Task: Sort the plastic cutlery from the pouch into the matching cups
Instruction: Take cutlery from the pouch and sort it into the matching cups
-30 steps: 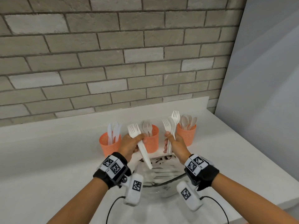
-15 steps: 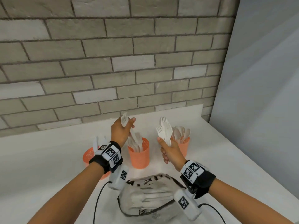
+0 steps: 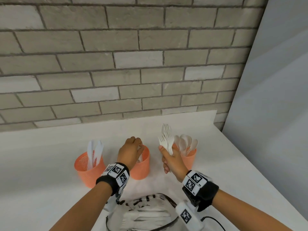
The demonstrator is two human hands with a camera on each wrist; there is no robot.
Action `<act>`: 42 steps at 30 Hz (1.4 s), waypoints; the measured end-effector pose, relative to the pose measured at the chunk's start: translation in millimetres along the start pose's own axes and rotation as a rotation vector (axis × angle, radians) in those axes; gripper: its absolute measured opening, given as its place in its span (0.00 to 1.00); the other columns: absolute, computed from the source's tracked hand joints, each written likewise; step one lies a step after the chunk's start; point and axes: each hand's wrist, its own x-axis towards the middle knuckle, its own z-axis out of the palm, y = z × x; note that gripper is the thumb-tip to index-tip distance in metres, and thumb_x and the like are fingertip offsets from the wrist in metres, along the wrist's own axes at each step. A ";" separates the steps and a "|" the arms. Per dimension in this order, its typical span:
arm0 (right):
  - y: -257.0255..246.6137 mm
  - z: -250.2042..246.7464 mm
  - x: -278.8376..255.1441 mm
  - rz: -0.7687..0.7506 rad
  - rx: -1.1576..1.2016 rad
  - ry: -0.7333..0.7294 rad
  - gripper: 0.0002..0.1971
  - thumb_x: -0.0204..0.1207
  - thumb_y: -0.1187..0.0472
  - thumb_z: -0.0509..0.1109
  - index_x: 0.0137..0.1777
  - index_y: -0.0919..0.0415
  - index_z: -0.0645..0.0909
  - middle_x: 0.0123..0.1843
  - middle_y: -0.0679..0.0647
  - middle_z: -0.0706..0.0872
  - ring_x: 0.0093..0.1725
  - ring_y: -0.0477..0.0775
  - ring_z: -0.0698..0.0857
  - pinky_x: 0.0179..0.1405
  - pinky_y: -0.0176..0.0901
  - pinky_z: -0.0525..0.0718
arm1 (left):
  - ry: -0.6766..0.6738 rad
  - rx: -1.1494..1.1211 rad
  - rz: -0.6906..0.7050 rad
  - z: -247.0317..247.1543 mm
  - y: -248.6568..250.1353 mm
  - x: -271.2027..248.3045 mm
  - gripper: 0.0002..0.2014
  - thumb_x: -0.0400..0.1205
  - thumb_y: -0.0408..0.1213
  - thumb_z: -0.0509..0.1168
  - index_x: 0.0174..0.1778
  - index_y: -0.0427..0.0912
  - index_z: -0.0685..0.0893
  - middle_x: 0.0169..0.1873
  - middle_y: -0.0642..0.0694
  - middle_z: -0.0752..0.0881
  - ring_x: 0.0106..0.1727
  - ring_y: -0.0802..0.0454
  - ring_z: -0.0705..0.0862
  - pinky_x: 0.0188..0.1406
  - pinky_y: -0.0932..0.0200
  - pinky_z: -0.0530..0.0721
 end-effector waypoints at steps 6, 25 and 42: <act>6.6 1.3 -2.4 -0.011 -0.021 -0.071 0.07 0.84 0.56 0.59 0.45 0.54 0.74 0.18 0.46 0.68 0.13 0.43 0.69 0.17 0.36 0.73 | -0.099 0.234 0.002 3.3 14.3 1.4 0.33 0.80 0.54 0.39 0.64 0.41 0.81 0.69 0.36 0.77 0.70 0.37 0.76 0.67 0.41 0.74; -8.3 3.9 -9.6 0.049 0.184 -0.084 0.19 0.86 0.51 0.45 0.44 0.60 0.73 0.17 0.48 0.67 0.13 0.45 0.64 0.14 0.32 0.66 | -0.075 -0.875 -0.296 -49.7 65.9 -21.3 0.05 0.80 0.39 0.66 0.41 0.42 0.85 0.37 0.48 0.86 0.38 0.52 0.83 0.31 0.70 0.78; 4.2 43.8 -32.9 -0.063 -0.082 -0.088 0.20 0.86 0.47 0.43 0.50 0.60 0.70 0.30 0.55 0.76 0.17 0.44 0.74 0.13 0.36 0.73 | 0.090 -1.392 -0.605 -61.3 51.4 -57.3 0.04 0.85 0.33 0.53 0.52 0.36 0.70 0.24 0.44 0.76 0.17 0.56 0.77 0.20 0.62 0.78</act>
